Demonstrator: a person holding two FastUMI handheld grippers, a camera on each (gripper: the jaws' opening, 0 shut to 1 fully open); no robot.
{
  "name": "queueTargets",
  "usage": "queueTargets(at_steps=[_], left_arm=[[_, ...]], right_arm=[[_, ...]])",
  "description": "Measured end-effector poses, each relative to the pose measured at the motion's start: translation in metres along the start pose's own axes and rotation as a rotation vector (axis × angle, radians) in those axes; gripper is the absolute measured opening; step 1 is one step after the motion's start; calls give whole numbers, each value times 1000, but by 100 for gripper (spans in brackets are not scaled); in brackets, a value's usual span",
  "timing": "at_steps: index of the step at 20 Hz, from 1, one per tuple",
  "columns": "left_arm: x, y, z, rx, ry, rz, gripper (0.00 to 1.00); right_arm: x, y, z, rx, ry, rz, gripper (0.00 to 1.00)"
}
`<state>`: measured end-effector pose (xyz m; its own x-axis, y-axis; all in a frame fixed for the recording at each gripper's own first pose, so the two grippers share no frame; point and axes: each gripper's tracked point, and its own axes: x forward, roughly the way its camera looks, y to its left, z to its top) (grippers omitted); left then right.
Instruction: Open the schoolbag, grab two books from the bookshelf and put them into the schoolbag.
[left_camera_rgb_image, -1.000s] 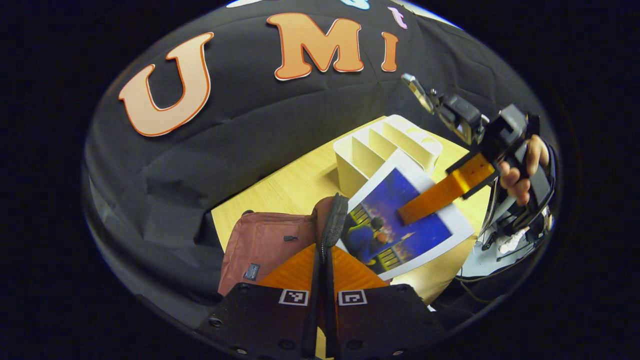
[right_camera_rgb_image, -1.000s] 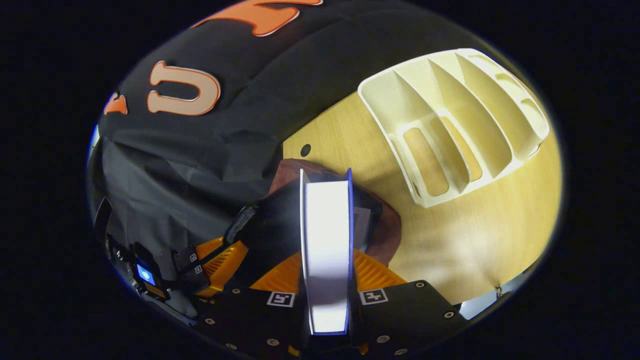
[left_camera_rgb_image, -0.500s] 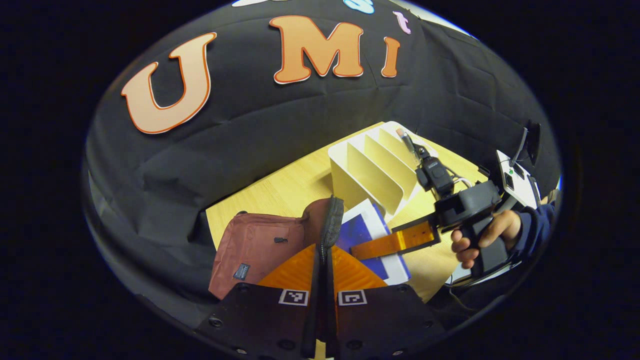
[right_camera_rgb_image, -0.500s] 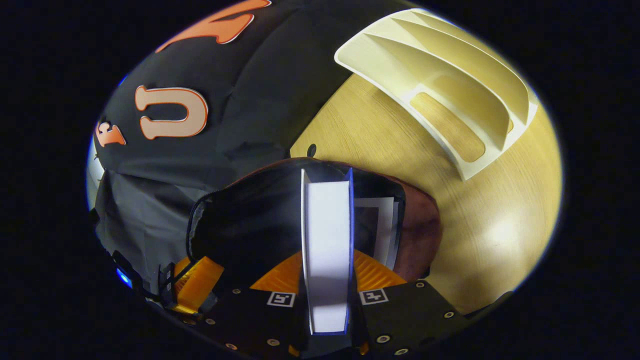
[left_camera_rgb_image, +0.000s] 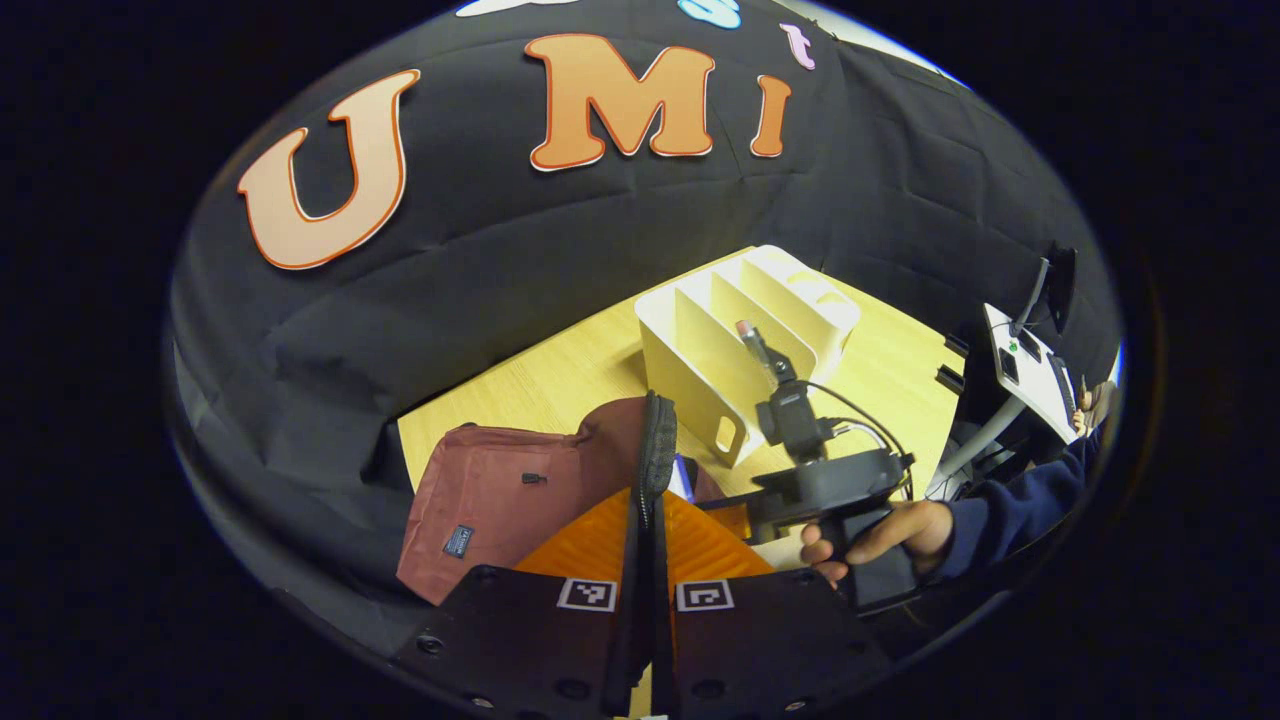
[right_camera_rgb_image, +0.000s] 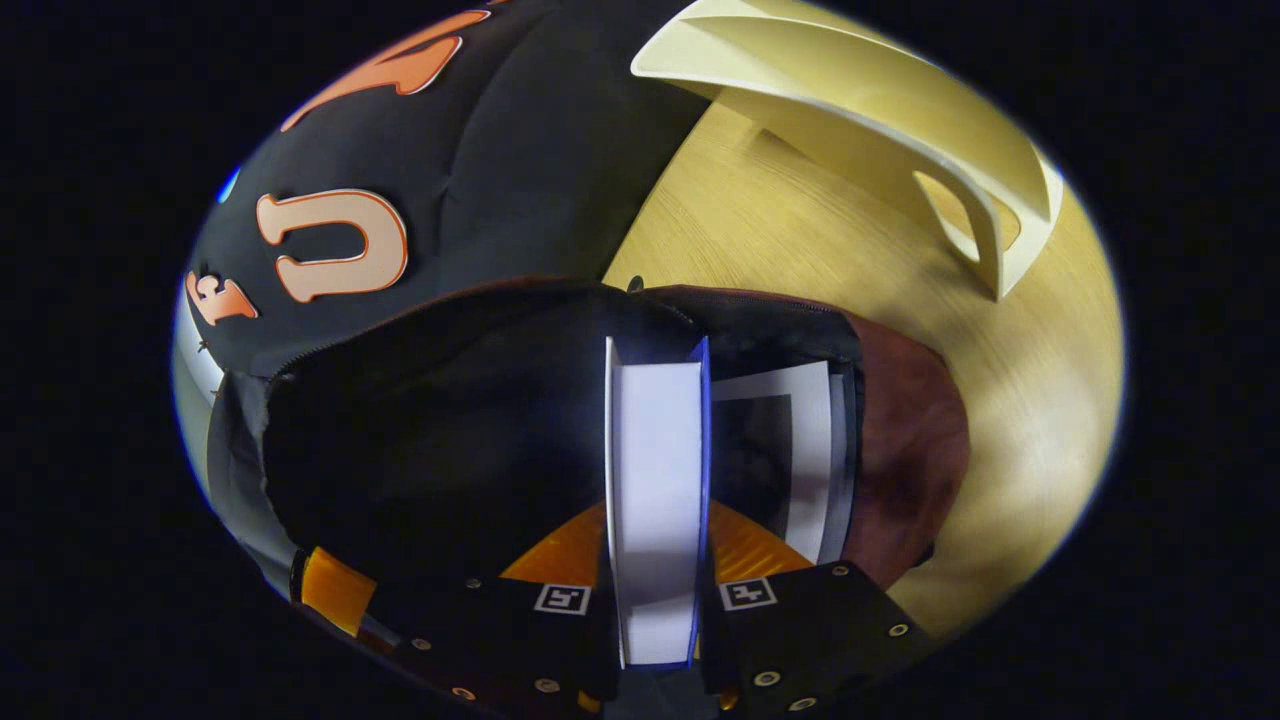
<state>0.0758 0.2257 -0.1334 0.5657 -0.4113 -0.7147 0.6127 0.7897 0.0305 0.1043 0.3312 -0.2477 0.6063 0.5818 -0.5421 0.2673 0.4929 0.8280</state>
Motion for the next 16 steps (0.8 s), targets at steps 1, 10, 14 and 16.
queueTargets(at_steps=[1, 10, 14, 16], left_arm=[[1, -1, 2, 0, -5, -2, 7], [6, 2, -6, -42, -11, 1, 8], [13, -18, -3, -36, -39, -39, 17], [19, -33, -5, -38, -45, -47, 20]], right_arm=[[7, 1, 0, -1, 0, 8, 32], [0, -33, 14, -136, -24, -163, 80], [-39, -48, 40, -235, -102, -245, 88], [-65, -54, 55, -291, -144, -287, 93]])
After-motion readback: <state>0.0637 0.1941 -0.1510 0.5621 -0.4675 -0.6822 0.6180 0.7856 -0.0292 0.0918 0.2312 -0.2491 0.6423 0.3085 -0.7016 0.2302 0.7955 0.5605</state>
